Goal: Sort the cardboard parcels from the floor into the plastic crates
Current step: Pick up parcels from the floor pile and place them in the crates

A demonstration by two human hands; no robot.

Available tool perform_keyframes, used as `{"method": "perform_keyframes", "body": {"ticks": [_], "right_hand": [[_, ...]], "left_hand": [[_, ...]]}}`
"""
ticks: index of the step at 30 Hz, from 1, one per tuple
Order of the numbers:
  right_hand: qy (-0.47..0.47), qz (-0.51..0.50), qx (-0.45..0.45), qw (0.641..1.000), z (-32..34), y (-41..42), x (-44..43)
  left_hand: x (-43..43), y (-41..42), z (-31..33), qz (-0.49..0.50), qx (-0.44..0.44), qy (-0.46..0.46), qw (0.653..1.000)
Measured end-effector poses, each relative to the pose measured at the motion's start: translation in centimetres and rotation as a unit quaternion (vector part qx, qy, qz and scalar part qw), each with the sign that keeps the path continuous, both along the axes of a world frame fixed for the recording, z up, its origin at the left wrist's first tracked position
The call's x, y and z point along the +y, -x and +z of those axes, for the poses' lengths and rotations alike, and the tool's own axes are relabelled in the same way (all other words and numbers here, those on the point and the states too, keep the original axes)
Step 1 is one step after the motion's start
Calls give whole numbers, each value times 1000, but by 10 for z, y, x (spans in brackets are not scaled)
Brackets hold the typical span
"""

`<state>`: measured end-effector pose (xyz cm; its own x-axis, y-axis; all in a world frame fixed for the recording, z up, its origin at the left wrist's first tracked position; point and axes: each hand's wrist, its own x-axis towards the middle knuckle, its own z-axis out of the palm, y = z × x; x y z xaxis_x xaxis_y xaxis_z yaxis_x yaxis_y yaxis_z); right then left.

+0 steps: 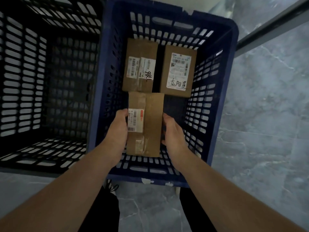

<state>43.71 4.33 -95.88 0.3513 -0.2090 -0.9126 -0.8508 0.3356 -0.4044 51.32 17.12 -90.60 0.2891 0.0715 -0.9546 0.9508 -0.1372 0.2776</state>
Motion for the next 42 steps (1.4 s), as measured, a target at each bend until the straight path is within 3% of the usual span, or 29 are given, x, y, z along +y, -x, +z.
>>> {"method": "perform_keyframes", "body": {"ticks": [6,13,21,28,35,42], "right_hand": [[13,11,30,999,-39,-11,23],[-34,35,46,998,-76,-12,32],[-52,-13,41,998,-83,-5,43],[-52,-35,4,998,-20,-11,46],[-28,-33,-32,999,114,-34,53],[16,-51,-122,991,264,-64,67]], "left_hand": [[6,-6,-48,24,-1,-20,1000],[20,-3,-89,53,8,-21,998],[39,20,-108,2,5,-62,998],[39,16,-41,17,-43,-12,999],[33,-6,81,-46,-90,56,993],[35,-40,229,-142,-174,96,970]]}}
